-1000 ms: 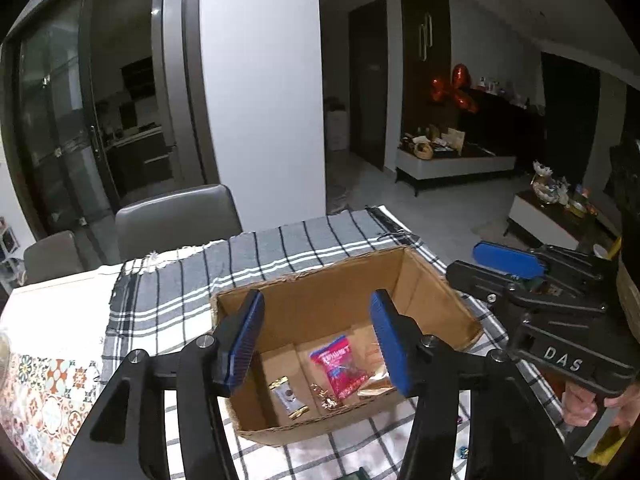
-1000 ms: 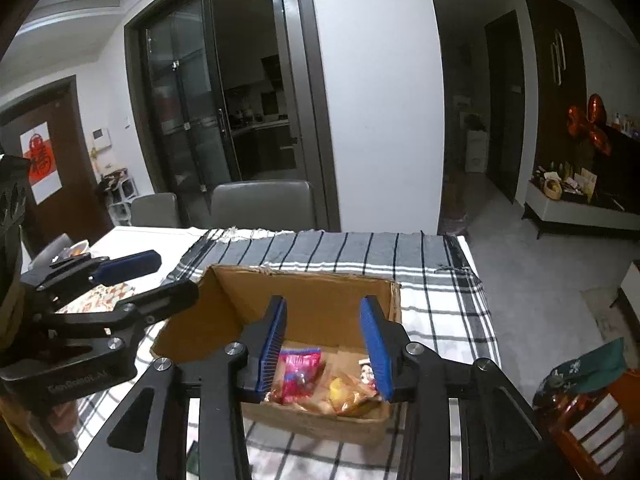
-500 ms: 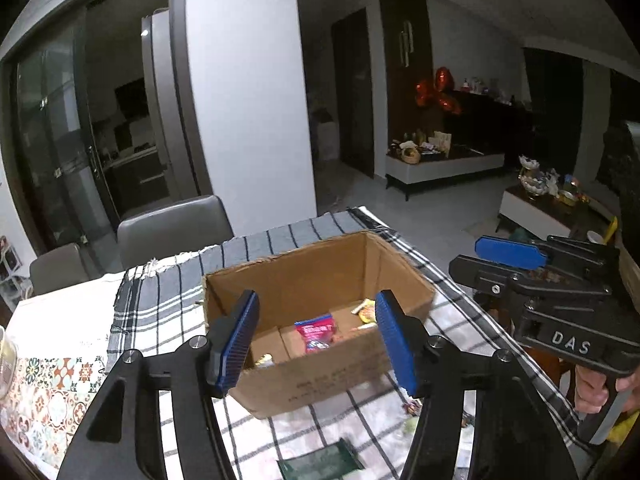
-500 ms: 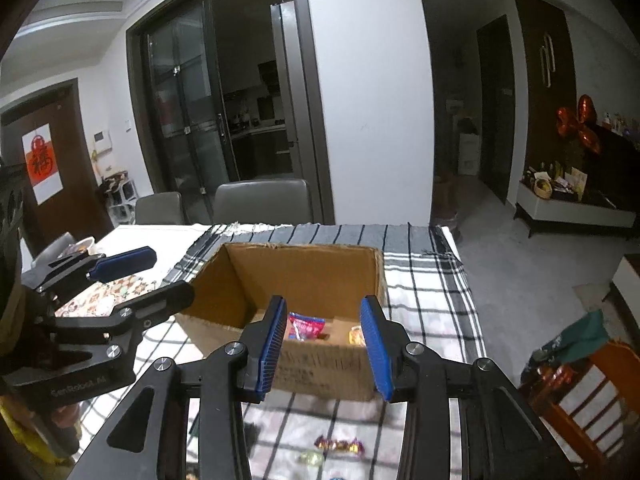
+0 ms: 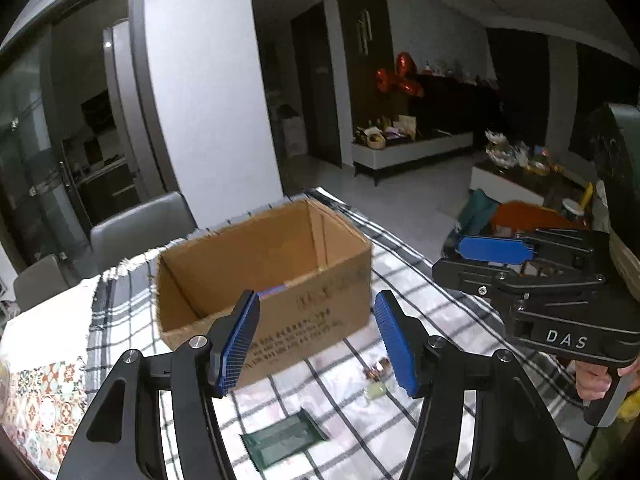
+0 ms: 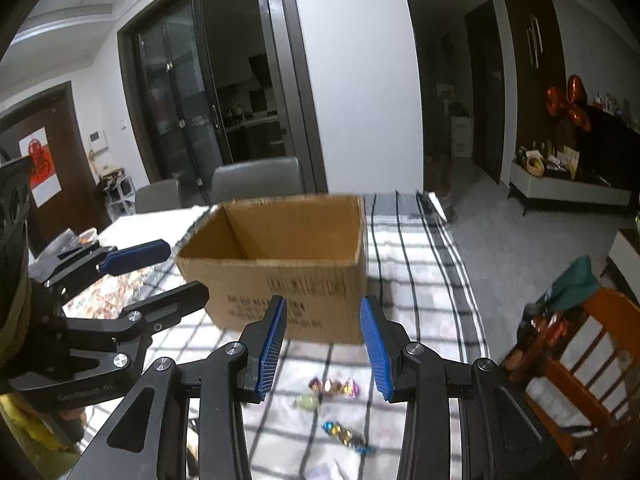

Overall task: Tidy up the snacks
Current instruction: 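Grasp the green cube candy with the left tool while the right tool grasps the blue-wrapped candy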

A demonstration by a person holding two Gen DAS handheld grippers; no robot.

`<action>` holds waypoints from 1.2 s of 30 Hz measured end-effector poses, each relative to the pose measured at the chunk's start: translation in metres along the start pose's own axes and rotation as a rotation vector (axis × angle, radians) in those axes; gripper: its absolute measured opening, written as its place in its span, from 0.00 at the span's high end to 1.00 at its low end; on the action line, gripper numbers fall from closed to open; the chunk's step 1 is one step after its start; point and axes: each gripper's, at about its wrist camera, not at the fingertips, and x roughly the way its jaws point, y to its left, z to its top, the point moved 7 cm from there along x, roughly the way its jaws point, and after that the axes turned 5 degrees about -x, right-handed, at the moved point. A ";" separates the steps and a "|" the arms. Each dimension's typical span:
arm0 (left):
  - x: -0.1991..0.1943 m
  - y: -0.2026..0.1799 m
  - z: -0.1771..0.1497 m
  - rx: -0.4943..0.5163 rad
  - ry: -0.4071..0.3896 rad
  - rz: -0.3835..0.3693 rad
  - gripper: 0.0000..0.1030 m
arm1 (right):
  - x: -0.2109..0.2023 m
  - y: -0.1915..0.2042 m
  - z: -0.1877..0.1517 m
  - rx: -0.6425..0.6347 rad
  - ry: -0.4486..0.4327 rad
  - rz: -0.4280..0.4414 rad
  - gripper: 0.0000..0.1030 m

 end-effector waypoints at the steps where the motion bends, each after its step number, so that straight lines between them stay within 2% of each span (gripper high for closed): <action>1: 0.002 -0.004 -0.004 0.004 0.009 -0.007 0.43 | 0.001 0.000 -0.007 -0.001 0.013 0.001 0.62; 8: 0.021 -0.020 -0.037 0.022 0.090 -0.069 0.43 | 0.014 -0.003 -0.044 0.004 0.099 0.010 0.62; 21: 0.051 -0.035 -0.093 0.062 0.243 -0.136 0.43 | 0.038 -0.001 -0.111 0.013 0.262 0.041 0.62; 30: 0.084 -0.035 -0.115 0.043 0.349 -0.180 0.50 | 0.062 -0.005 -0.137 -0.005 0.366 0.045 0.62; 36: 0.101 -0.040 -0.124 0.056 0.380 -0.200 0.51 | 0.070 -0.006 -0.144 -0.050 0.402 0.044 0.62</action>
